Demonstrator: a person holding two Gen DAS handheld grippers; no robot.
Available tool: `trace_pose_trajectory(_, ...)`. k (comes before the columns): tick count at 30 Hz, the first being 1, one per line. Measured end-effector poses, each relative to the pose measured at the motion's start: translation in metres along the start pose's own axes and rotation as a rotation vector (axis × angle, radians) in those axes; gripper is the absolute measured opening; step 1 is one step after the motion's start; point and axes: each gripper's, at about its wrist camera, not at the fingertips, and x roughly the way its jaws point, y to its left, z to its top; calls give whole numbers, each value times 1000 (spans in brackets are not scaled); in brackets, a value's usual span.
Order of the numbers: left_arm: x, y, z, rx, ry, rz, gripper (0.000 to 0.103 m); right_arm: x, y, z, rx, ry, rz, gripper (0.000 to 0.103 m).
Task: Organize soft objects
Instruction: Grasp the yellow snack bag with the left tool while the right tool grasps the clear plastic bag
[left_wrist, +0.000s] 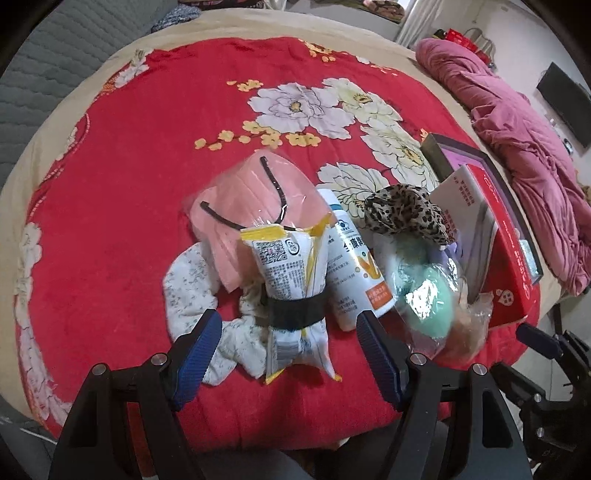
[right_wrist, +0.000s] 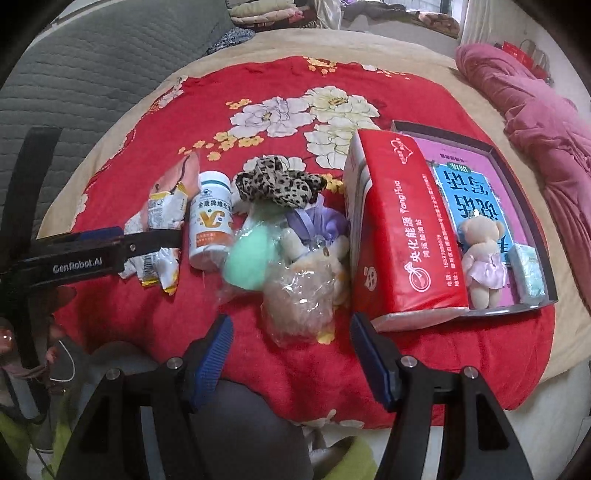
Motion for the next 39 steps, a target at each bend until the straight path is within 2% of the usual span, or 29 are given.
trace_pose_trajectory(2,6,0,2,-3,9,11,76,4,-2,0,8,7,1,65)
trace_pose_trajectory(4,9,-1,3,2,11,14,64,7,-4,0,17,11,-2,65)
trace_pose_trajectory(10,21,-8,8,17,31,3,49,22,-9,0,43,32,-3,65)
trace_pose_trajectory(15,27,-4,9,1,39,-20,48,38,-5,1,33,52,-15,65)
trace_pose_trajectory(24,33,5,9,-37,43,-57,47,66,-9,1,89,89,-11,65)
trace_pose_trajectory(32,35,5,11,-61,57,-60,42,65,-12,0,107,83,27,55)
trace_pose_trajectory(39,27,9,10,-78,45,-102,41,46,-19,3,133,38,59,54)
